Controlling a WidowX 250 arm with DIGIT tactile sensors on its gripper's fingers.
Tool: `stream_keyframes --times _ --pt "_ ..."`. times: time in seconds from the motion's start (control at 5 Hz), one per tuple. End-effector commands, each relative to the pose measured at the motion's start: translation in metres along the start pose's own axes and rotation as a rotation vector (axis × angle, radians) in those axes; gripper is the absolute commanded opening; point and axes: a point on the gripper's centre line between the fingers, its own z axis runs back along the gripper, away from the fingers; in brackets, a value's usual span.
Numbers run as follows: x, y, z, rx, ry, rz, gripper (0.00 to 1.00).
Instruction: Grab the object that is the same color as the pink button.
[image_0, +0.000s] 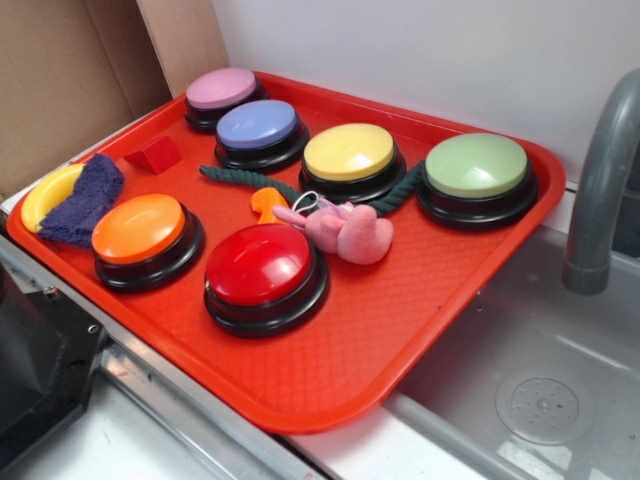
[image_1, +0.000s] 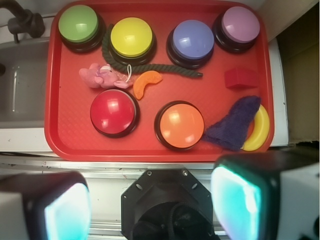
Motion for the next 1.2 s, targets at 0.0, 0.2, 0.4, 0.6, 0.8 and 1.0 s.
stream_keyframes --times 0.0,0.2,0.4,0.6,0.8,1.0 --pt "0.000 0.000 0.000 0.000 0.000 0.000 1.00" --pt "0.011 -0.008 -0.021 0.022 -0.003 -0.086 1.00" --pt "0.032 -0.019 -0.053 0.003 0.008 -0.274 1.00" --pt "0.052 -0.031 -0.091 0.021 0.000 -0.382 1.00" --pt "0.071 -0.045 -0.131 -0.018 -0.041 -0.434 1.00" --pt "0.086 -0.054 -0.172 0.048 -0.076 -0.458 1.00"
